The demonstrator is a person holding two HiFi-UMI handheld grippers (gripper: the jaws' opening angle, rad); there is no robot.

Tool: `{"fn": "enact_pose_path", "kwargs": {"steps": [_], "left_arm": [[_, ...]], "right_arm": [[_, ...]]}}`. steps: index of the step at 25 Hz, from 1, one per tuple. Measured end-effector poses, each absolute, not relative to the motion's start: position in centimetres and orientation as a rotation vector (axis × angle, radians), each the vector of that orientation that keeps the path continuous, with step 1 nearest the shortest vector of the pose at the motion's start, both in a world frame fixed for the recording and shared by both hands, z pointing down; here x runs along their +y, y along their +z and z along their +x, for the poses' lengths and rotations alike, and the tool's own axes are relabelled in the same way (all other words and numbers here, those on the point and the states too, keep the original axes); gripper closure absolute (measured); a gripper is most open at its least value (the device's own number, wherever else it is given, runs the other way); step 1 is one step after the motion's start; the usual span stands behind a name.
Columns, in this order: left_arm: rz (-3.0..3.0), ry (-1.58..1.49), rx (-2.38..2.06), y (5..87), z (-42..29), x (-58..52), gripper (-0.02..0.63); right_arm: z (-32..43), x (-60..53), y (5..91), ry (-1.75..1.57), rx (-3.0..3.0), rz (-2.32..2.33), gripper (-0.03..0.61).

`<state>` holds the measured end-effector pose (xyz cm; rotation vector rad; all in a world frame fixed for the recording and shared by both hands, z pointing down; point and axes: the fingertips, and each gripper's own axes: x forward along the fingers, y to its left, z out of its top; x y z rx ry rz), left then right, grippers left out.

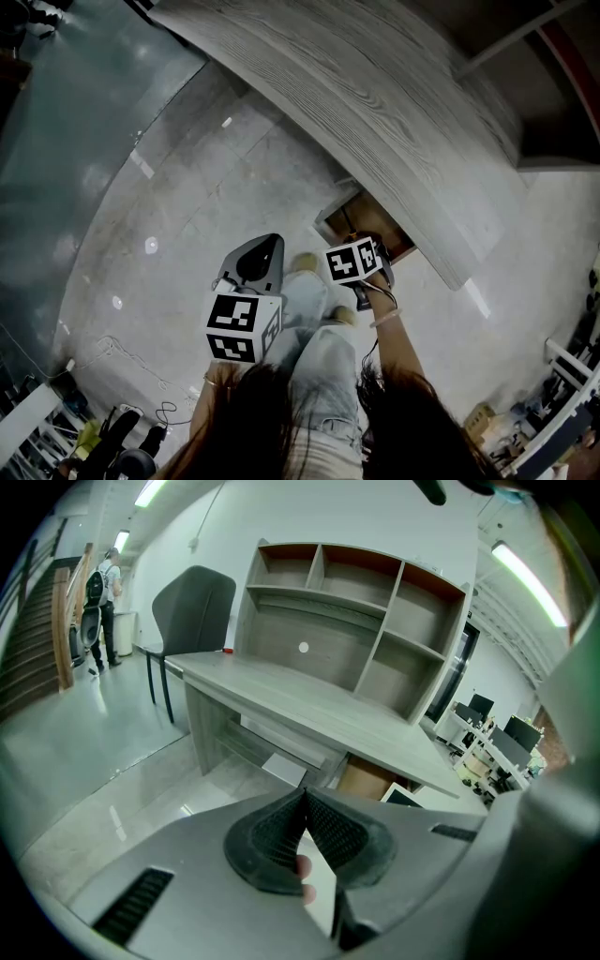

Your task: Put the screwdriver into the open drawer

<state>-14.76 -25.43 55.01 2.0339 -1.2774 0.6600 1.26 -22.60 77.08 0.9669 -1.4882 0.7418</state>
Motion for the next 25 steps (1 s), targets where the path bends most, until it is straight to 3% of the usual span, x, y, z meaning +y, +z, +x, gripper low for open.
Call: {"fn": "enact_pose_path", "kwargs": {"steps": [25], "left_arm": [[2.048,0.675,-1.261,54.40,-14.84,-25.17,0.597]], "right_arm": [[1.53,-21.62,76.56,0.787,-1.524,0.936,0.455]]}}
